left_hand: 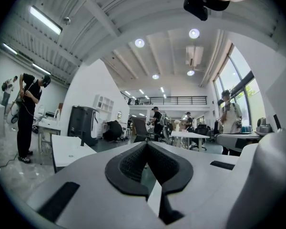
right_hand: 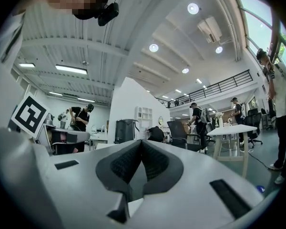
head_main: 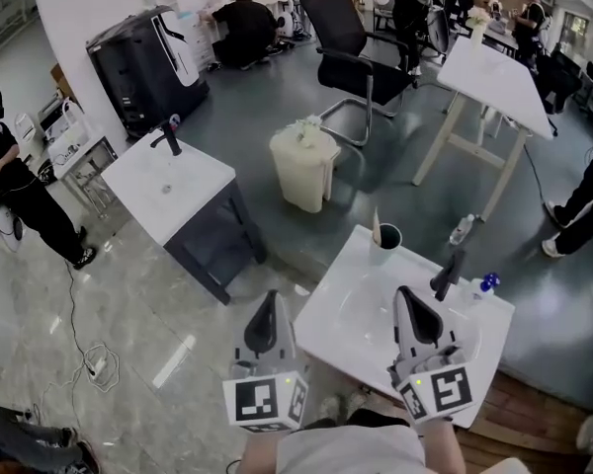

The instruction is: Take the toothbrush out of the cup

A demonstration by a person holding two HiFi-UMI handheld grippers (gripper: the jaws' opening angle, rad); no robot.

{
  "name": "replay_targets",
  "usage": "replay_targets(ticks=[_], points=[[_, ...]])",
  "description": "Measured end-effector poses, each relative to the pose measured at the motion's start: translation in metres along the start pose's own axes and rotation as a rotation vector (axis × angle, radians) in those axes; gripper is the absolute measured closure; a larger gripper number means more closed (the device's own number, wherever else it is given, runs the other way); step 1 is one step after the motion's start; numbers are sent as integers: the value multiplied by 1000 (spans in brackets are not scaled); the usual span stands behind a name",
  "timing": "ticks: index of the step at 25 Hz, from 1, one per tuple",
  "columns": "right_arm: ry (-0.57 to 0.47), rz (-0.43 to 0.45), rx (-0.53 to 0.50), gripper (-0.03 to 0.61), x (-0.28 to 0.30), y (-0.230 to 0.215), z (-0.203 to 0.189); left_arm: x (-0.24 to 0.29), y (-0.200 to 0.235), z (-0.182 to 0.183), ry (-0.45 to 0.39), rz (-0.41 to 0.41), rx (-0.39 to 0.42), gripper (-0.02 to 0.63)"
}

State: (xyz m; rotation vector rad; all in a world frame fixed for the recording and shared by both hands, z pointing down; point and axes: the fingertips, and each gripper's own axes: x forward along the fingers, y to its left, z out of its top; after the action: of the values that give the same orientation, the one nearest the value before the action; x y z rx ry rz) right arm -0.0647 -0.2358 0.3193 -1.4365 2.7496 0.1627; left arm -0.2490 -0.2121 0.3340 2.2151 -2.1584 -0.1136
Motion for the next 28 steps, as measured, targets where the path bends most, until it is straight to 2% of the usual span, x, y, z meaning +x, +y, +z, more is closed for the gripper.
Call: replay_targets(ticks=[5,12,15,18,19,20,25,28], points=[[3,9,-9,568,5,-3,-4,14,-7,-7,32,0,42,598],[7,12,14,568,-1,-16,-5,19,-26,-6,19,-10,29,598],[13,22,25,568,-1,-17,-10,31,-31,-13,15,-30,36,598],[27,19,22,568,-6,-19,-14,55,-42,-23,44,-86,-7,592],[32,18,19,568,-8,-20,-15,64,-48,-26,56,-116,-26,561],[36,17,15,568,-9,-21,-16,75,-55,-29,69,-149,-41,501],[56,-12,21,568,-16,-37,-24,144,-96,-64,176,-274,-105,394],[69,-35,22,568,-21,-48,-30,182,-116,-96,254,-293,-157,330]])
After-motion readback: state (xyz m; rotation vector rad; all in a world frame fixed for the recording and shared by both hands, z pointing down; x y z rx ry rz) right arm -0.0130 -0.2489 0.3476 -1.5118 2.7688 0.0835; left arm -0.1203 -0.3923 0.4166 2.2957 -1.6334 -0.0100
